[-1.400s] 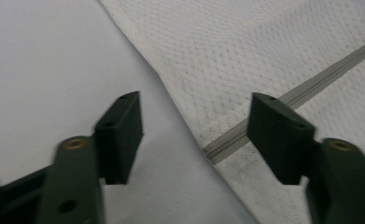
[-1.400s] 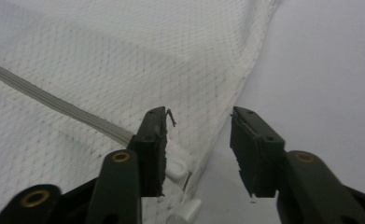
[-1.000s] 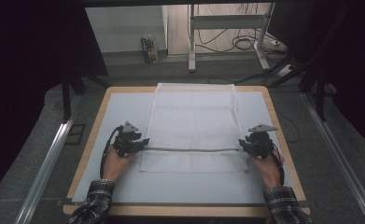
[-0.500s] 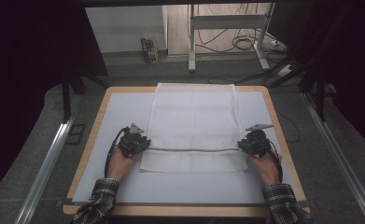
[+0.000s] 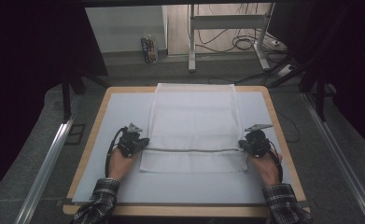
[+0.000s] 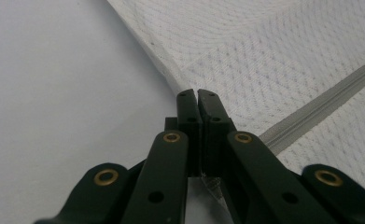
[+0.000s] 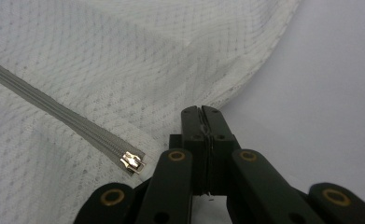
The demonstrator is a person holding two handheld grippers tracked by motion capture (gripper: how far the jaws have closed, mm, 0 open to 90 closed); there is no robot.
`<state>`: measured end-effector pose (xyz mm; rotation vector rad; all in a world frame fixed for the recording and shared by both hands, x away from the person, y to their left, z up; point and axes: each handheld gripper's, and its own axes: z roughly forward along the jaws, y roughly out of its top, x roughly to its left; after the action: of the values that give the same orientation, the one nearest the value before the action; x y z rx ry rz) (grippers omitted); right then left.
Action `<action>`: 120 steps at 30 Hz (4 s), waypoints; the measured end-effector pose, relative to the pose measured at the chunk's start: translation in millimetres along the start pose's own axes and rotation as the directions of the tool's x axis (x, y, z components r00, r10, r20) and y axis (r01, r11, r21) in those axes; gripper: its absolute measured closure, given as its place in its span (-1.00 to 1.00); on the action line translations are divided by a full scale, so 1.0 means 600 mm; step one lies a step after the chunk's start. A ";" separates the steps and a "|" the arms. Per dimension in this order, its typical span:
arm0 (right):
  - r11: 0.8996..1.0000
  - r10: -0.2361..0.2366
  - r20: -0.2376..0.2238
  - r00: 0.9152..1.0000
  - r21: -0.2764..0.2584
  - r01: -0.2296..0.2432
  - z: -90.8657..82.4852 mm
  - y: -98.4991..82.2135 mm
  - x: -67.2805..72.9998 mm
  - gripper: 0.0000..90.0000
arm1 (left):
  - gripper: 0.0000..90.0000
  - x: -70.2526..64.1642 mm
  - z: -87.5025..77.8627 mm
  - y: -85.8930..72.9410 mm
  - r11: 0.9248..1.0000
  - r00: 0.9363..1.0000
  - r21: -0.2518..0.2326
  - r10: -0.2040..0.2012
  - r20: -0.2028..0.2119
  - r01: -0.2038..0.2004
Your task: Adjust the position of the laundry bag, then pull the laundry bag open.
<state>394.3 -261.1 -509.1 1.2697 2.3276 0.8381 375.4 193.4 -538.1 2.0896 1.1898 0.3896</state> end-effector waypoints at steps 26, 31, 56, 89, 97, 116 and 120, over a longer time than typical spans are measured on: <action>0.998 -0.063 -0.071 0.995 -0.031 0.061 -0.043 -0.023 0.016 0.97 | 0.98 -0.019 -0.062 -0.018 1.000 0.998 -0.019 0.002 0.060 -0.001; 0.997 -0.073 -0.091 0.993 -0.034 0.070 -0.053 -0.027 0.023 0.97 | 0.98 -0.022 -0.074 -0.025 1.000 0.998 -0.019 0.005 0.066 -0.003; 0.995 -0.100 -0.128 0.987 -0.022 0.098 -0.103 -0.055 0.057 0.97 | 0.98 -0.069 -0.121 -0.065 0.998 0.996 0.001 0.061 0.059 -0.061; 0.987 -0.159 -0.121 0.980 0.019 0.162 -0.102 -0.089 0.068 0.54 | 0.41 -0.073 -0.111 -0.097 0.995 0.997 0.085 0.050 0.051 -0.054; 0.987 -0.161 -0.086 0.983 -0.016 0.160 -0.093 -0.088 0.062 -0.26 | -0.29 -0.067 -0.102 -0.102 0.996 0.998 0.072 0.060 0.021 -0.061; 0.991 -0.129 -0.152 0.980 -0.062 0.121 -0.086 -0.088 0.055 -1.00 | -0.84 -0.066 -0.105 -0.099 0.998 0.998 0.020 0.058 0.019 -0.059; 0.990 -0.142 -0.144 0.979 -0.042 0.137 -0.087 -0.086 0.054 -1.00 | -0.84 -0.065 -0.103 -0.100 0.998 0.998 0.024 0.064 0.022 -0.064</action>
<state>314.8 -272.4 -504.1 1.0492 2.4738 0.9454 282.0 206.9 -532.4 2.1520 1.1231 0.3836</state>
